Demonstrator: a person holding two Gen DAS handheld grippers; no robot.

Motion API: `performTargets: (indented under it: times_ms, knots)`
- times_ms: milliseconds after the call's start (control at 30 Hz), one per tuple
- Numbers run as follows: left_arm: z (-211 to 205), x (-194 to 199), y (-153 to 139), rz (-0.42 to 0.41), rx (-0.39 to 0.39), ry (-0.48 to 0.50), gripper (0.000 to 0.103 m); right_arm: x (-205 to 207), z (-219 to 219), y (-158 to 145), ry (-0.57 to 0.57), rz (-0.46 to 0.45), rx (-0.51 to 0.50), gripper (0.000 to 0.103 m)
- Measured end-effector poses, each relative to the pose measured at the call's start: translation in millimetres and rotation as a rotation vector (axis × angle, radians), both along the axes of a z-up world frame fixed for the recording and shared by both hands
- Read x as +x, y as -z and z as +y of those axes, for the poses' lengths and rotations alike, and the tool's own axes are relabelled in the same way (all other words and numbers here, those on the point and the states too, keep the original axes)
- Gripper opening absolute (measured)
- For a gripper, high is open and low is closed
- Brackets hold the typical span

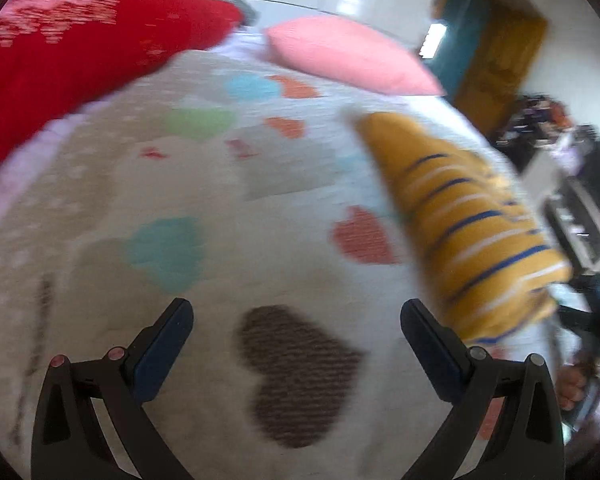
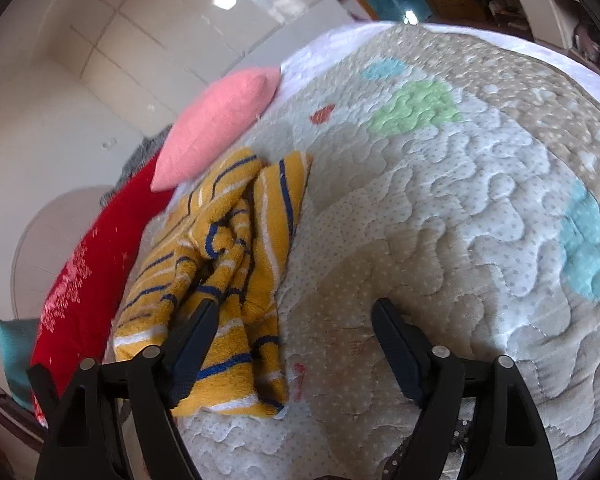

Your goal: Fold small clothes

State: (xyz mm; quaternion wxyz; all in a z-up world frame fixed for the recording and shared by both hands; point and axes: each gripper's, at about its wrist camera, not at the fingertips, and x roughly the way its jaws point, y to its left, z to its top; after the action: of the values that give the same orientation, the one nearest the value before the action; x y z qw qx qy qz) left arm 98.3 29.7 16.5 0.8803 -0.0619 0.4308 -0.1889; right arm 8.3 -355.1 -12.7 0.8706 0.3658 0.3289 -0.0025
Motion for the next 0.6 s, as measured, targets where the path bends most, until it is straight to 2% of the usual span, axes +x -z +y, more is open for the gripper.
performTargets:
  times_ms: [67, 167, 300, 433, 500, 567, 600]
  knots:
    - [-8, 11, -1, 0.03, -0.064, 0.058, 0.103, 9, -5, -6, -0.029, 0.021, 0.033, 0.088]
    - [-28, 29, -6, 0.062, -0.166, 0.135, 0.103, 24, -14, -12, -0.047, -0.016, 0.123, 0.088]
    - [-70, 65, 0, 0.163, -0.285, 0.266, 0.103, 72, -15, -7, -0.089, 0.031, 0.118, 0.088]
    - [-109, 99, 15, 0.24, -0.317, 0.313, 0.103, 110, -11, -7, -0.111, 0.034, 0.096, 0.089]
    - [-130, 108, 23, 0.289, -0.284, 0.316, 0.103, 128, 1, -3, -0.15, 0.048, 0.104, 0.087]
    - [-141, 101, 13, 0.269, -0.258, 0.344, 0.073, 140, 21, -3, -0.199, 0.065, 0.102, 0.075]
    - [-142, 97, 3, 0.247, -0.227, 0.342, 0.07, 142, 30, -5, -0.217, 0.067, 0.102, 0.073]
